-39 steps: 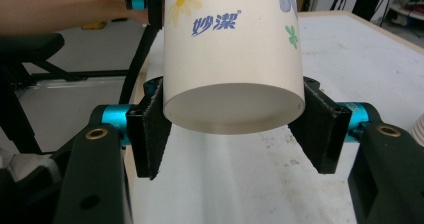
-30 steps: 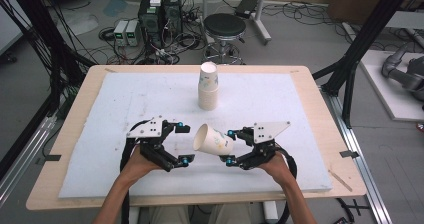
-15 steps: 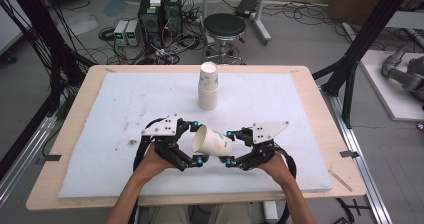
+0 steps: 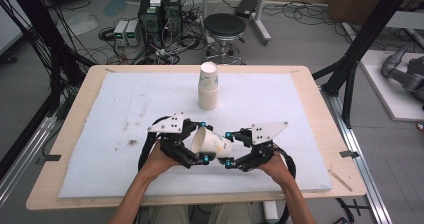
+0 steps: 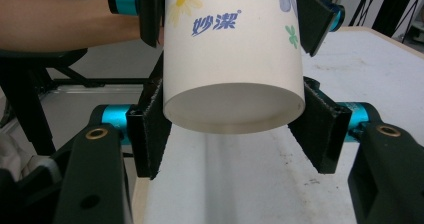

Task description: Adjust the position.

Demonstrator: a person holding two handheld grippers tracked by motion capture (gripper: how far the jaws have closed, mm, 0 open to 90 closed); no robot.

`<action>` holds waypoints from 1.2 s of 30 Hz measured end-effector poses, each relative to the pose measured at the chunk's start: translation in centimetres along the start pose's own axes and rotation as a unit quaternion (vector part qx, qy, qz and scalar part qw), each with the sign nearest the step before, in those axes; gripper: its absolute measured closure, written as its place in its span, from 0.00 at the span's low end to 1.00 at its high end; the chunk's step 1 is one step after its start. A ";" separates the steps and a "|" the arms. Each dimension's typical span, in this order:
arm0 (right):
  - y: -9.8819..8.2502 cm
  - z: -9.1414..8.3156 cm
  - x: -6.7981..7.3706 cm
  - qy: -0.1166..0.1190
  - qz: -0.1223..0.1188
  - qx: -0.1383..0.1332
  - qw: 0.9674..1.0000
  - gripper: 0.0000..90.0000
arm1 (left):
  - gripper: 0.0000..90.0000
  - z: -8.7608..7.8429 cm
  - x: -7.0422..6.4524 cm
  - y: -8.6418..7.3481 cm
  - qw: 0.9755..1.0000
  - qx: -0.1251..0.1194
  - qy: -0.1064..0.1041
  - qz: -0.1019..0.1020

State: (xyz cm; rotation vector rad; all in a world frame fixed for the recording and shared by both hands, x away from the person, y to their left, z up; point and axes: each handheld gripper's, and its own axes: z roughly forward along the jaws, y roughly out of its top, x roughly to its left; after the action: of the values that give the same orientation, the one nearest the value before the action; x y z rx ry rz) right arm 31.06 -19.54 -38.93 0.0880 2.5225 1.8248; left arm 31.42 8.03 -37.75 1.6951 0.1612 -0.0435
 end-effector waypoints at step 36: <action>0.0 0.3 0.3 -0.032 0.020 0.033 0.999 0.19 | 0.35 -1.4 0.0 0.1 0.999 0.032 0.032 0.019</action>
State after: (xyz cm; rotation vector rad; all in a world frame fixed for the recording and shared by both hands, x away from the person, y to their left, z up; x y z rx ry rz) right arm 30.83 -19.20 -39.04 0.1983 2.5548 1.7233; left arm 31.31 9.45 -37.42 1.7647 0.1775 0.0337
